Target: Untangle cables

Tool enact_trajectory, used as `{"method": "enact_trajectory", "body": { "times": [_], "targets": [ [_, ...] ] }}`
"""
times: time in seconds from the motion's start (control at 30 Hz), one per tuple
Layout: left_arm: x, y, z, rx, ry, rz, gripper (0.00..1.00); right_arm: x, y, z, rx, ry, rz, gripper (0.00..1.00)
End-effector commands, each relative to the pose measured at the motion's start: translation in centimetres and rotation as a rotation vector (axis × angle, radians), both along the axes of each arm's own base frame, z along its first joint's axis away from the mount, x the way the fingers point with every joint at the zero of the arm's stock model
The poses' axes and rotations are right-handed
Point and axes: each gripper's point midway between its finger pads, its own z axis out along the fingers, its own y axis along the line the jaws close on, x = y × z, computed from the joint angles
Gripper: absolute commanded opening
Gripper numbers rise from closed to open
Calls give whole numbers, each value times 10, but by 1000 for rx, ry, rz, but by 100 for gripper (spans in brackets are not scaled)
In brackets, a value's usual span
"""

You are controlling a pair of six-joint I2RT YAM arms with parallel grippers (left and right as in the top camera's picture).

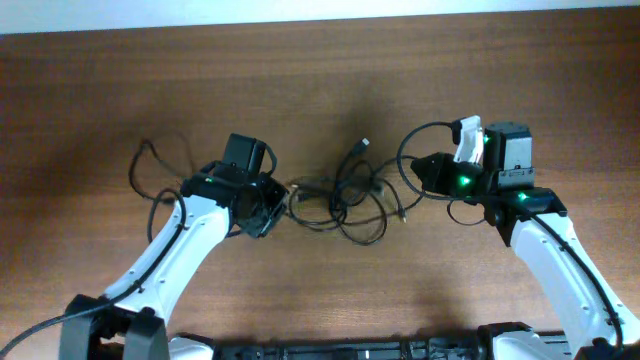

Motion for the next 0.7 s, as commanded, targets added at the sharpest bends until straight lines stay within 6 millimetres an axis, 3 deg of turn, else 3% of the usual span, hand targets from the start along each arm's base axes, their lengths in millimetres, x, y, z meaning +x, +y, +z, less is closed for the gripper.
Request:
{"method": "enact_trajectory", "body": {
  "times": [0.0, 0.07, 0.13, 0.17, 0.2, 0.27, 0.37, 0.43, 0.5, 0.57, 0.67],
  "targets": [
    [44, 10, 17, -6, -181, 10, 0, -11, 6, -6, 18, 55, 23, 4],
    [79, 19, 60, -20, -353, -26, 0, -12, 5, -7, 14, 62, 21, 4],
    [100, 33, 105, -1, -491, -37, 0, -13, 4, -10, 8, 71, 16, 4],
    [104, 39, 119, -2, -527, -21, 0, -10, -4, -18, -34, 87, -16, 4],
    [111, 50, 140, -2, -596, 12, 0, -6, -24, -36, -140, 118, -94, 4],
    [114, 78, 161, 14, -659, 80, 0, -6, -42, -59, -239, 179, -154, 4],
    [114, 144, 175, 68, -696, 241, 0, -7, -63, -82, -348, 236, -216, 4],
    [106, 185, 171, 107, -668, 339, 0, -5, -67, -81, -365, 227, -229, 4],
    [102, 211, 170, 150, -671, 372, 0, 2, -71, -77, -357, 205, -246, 4],
    [98, 215, 166, 152, -651, 371, 0, 11, -66, -63, -287, 178, -234, 19],
    [87, 215, 150, 226, -592, 276, 0, 23, -22, -17, -43, 98, -76, 46]
  ]
}}
